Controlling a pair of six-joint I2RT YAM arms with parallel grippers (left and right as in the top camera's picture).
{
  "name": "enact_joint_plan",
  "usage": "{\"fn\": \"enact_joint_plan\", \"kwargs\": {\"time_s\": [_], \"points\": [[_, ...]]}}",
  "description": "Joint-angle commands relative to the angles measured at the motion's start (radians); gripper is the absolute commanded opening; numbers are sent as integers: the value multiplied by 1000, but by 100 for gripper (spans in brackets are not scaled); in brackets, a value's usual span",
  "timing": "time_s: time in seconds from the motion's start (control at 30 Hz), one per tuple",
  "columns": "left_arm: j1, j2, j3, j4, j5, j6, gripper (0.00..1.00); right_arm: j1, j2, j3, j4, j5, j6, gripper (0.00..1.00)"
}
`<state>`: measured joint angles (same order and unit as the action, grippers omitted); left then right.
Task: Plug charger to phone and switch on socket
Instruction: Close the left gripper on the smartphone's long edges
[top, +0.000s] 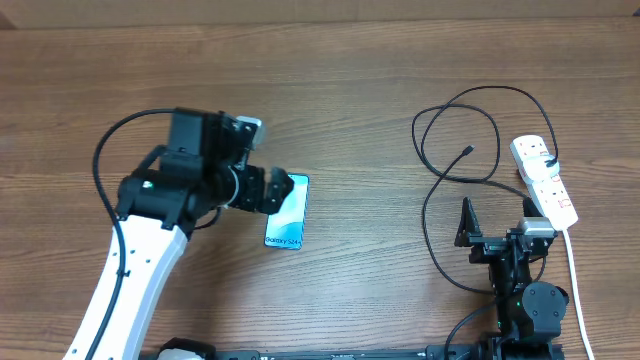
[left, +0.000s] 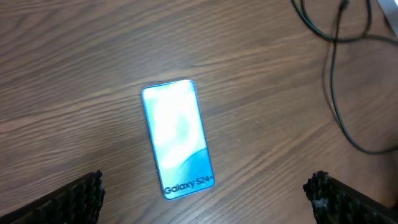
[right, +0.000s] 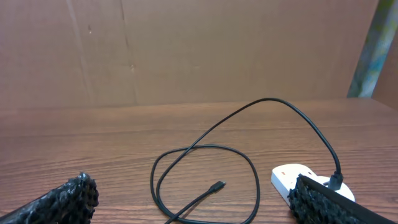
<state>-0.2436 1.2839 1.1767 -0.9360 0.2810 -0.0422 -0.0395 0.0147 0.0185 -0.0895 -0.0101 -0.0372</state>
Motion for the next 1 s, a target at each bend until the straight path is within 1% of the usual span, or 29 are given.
{"fn": "enact_joint_plan", "kwargs": {"time_s": [0.0,0.1,0.27,0.43,0.6,0.7,0.97], "points": [[-74,19,58,-2,-90,-11,100,-5,-12,-11,5,9,-5,100],[-129,45,100,-24,-178,-74,100,-5,-12,-11,5,9,-5,100],[-168,123,142,-58,-188,-135,100,-5,-12,-11,5,9,-5,100],[-193,226,142,-86,-189,-149,100,-5,-12,-11,5,9,-5,100],[-196,336,142,-107,-241,-153,99,-5,-12,-11,5,9,-5,100],[-196,394,141,-118,-270,-211,100,-5,-12,-11,5,9,-5,100],[-196,517,141,-120,-269,-227,100,-5,-12,-11,5,9,-5,100]]}}
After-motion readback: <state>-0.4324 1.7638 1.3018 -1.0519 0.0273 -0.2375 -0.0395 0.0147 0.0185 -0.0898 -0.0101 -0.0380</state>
